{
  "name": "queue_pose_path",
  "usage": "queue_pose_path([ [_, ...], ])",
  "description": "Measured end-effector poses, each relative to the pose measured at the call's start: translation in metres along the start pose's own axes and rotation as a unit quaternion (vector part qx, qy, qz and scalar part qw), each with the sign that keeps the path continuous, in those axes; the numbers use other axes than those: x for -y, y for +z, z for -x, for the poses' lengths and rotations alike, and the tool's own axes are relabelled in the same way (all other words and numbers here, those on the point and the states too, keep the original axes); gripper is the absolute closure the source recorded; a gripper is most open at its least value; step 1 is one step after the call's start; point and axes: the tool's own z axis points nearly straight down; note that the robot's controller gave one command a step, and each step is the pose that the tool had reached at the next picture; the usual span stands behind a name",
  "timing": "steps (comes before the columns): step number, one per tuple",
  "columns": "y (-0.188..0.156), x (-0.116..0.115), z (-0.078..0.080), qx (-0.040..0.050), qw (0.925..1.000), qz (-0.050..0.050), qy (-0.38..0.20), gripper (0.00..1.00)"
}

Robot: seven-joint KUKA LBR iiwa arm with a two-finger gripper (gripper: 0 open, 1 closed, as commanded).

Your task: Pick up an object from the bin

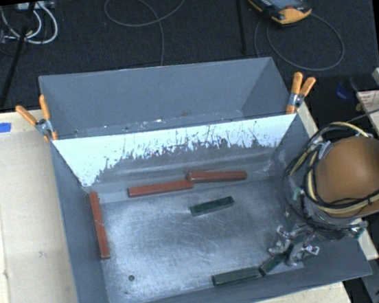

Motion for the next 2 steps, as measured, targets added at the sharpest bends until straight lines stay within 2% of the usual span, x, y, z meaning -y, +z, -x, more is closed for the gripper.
queue_pose_path([
  [1,0.0,0.0,0.0,0.0001,1.0,0.0,0.0,1.0],
  [2,-0.126,0.024,0.044,-0.0045,0.9999,0.003,-0.015,1.0],
])
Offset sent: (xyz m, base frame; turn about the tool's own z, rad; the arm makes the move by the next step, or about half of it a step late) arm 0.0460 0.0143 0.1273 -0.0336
